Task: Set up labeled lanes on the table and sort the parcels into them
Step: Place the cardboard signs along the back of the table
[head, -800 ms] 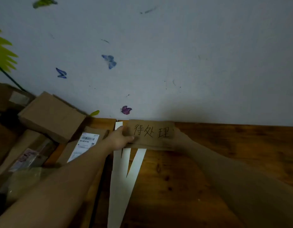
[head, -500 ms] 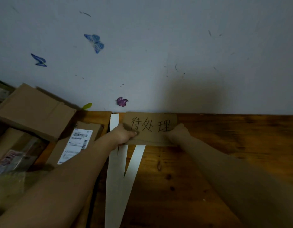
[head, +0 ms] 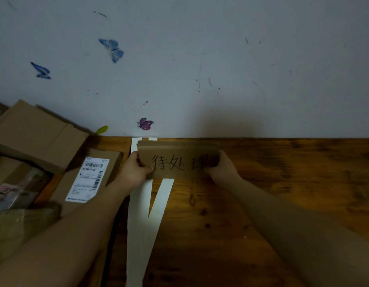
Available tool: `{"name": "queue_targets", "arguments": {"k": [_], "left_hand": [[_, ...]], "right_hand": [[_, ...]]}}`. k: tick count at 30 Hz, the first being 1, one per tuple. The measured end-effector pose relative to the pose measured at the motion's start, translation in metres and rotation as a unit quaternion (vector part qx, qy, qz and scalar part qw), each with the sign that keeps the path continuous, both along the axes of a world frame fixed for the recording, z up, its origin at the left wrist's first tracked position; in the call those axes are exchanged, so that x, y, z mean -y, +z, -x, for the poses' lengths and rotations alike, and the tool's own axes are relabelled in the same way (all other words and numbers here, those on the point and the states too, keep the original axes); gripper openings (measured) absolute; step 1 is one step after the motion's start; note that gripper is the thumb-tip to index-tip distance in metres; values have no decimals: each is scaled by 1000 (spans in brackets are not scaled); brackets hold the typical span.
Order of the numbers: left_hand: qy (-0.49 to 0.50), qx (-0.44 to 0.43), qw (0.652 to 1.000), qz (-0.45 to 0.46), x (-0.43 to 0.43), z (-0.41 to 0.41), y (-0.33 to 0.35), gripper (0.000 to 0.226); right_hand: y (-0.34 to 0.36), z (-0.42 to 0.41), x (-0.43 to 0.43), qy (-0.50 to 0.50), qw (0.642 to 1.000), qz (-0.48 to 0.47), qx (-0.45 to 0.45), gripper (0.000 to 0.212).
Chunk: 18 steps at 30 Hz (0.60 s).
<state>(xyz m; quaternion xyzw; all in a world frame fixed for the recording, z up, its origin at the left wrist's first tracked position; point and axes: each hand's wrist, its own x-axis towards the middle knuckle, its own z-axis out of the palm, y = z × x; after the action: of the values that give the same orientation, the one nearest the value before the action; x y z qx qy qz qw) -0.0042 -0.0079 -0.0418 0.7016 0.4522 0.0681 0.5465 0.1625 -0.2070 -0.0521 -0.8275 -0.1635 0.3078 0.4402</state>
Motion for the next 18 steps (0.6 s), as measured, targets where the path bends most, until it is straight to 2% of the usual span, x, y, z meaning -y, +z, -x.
{"name": "queue_targets", "arguments": {"k": [6,8,9,11,12,13,14,18], "left_hand": [[-1,-27,998,-50,13,2,-4,51],[-29,-74,985,-150,20,10,-2,51],[-81,-97,965,-229,26,15,-4,50],[-273,-121,886,-355,40,24,-18,55],[-363,-144,837,-383,47,27,-27,59],[-414,-177,803,-390,51,30,-36,60],[-424,-209,789,-392,51,31,-42,59],[-364,-258,795,-411,37,36,-48,59]], "right_hand": [[4,1,12,13,1000,6,1,57],[12,-5,17,-14,1000,-14,-12,50],[15,-8,20,-31,999,-25,-20,49],[17,-12,24,-51,997,-41,-36,50],[16,-12,26,-54,997,-48,-40,50],[15,-11,28,-54,996,-52,-42,50],[13,-10,29,-55,996,-55,-41,49],[12,-4,27,-53,996,-63,-43,49]]}}
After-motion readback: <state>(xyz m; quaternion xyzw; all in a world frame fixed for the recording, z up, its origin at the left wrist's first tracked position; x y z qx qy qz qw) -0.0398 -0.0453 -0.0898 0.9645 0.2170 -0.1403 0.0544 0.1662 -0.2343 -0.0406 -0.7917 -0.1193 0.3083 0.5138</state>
